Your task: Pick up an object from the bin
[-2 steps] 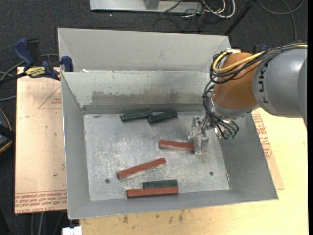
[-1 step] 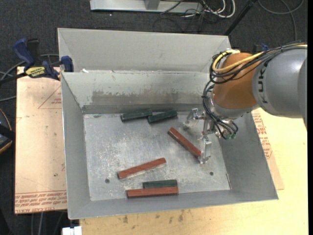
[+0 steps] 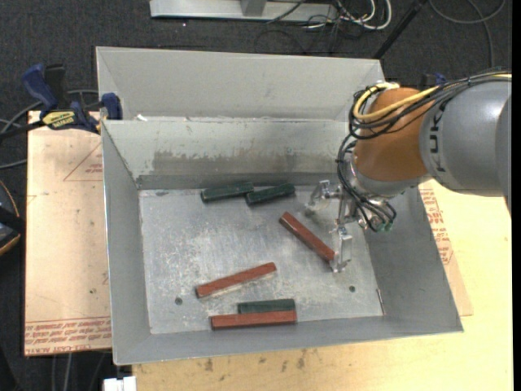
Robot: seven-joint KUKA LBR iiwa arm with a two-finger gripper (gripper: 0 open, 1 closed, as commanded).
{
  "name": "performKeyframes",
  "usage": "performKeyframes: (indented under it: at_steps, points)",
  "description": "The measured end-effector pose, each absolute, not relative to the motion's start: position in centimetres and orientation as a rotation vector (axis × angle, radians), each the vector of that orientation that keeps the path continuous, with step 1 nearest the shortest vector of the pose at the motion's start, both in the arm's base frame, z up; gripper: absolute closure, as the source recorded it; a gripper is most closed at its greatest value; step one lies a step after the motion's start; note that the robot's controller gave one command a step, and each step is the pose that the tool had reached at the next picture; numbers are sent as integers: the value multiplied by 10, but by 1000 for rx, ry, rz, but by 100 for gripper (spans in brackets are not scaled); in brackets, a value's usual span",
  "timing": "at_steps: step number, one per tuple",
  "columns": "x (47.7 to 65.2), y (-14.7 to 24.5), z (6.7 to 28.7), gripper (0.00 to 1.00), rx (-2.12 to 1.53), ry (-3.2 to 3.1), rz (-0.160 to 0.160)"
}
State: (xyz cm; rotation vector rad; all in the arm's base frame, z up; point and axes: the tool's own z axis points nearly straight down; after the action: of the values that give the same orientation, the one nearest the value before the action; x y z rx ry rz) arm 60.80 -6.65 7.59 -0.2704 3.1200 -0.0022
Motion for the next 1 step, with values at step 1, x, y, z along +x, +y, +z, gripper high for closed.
performKeyframes:
  at_steps: [1]
  points:
    - [576, -54, 76, 100, -111, 3117, -2]
